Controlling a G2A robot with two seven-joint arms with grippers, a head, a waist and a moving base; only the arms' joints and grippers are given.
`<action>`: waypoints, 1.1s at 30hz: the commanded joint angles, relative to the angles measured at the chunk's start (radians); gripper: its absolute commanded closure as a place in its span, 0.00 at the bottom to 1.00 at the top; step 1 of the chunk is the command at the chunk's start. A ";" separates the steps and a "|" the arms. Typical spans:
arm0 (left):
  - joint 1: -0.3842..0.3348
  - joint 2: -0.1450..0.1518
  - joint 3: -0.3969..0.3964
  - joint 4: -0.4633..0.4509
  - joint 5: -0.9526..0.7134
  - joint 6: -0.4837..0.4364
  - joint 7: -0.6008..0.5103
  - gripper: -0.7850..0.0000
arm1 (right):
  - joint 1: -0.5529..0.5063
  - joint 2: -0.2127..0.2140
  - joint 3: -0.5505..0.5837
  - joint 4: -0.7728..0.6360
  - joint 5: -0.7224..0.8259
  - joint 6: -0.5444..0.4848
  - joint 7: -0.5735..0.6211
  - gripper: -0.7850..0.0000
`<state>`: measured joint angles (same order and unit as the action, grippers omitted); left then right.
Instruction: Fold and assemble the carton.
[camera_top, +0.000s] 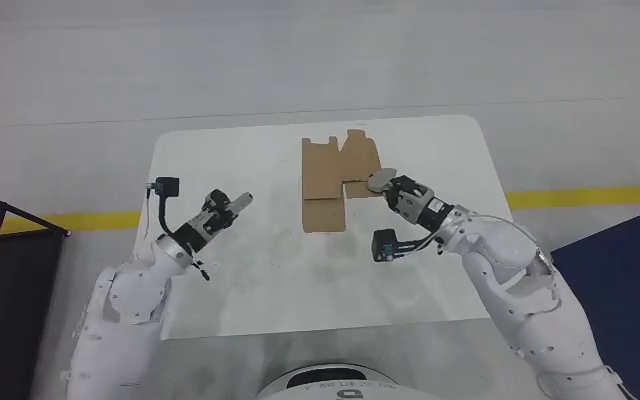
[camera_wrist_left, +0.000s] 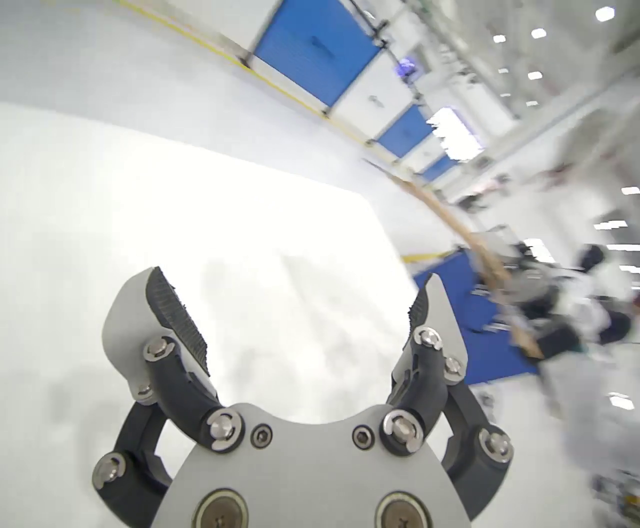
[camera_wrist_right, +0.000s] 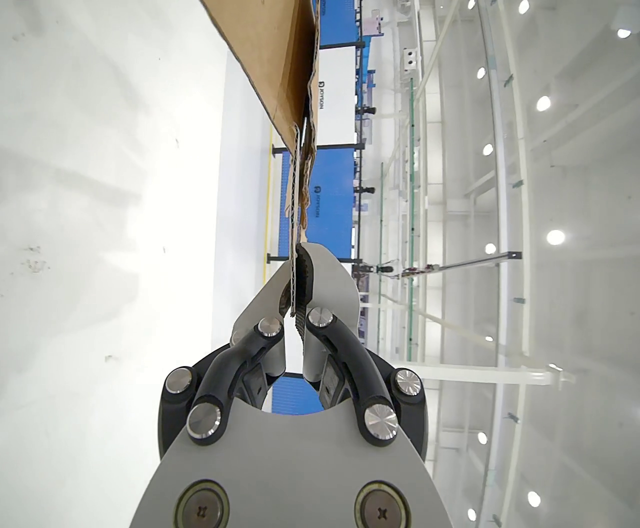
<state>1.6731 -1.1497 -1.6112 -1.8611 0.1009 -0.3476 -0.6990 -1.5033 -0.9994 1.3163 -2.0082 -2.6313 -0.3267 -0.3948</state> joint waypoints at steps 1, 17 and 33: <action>-0.025 0.008 -0.013 0.016 -0.332 0.012 -0.228 0.00 | -0.007 0.004 0.001 -0.017 -0.045 0.007 -0.013 1.00; -0.225 -0.012 0.260 0.242 -0.727 0.332 -0.359 0.11 | -0.041 0.012 -0.021 -0.062 -0.120 0.043 -0.059 1.00; -0.269 -0.017 0.330 0.217 -0.692 0.305 -0.298 1.00 | -0.046 0.016 -0.050 -0.090 -0.163 0.036 -0.083 1.00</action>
<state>1.4035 -1.1671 -1.2840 -1.6425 -0.5936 -0.0432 -1.0024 -1.5496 -0.9837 1.2676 -2.0980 -2.7939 -0.2888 -0.4776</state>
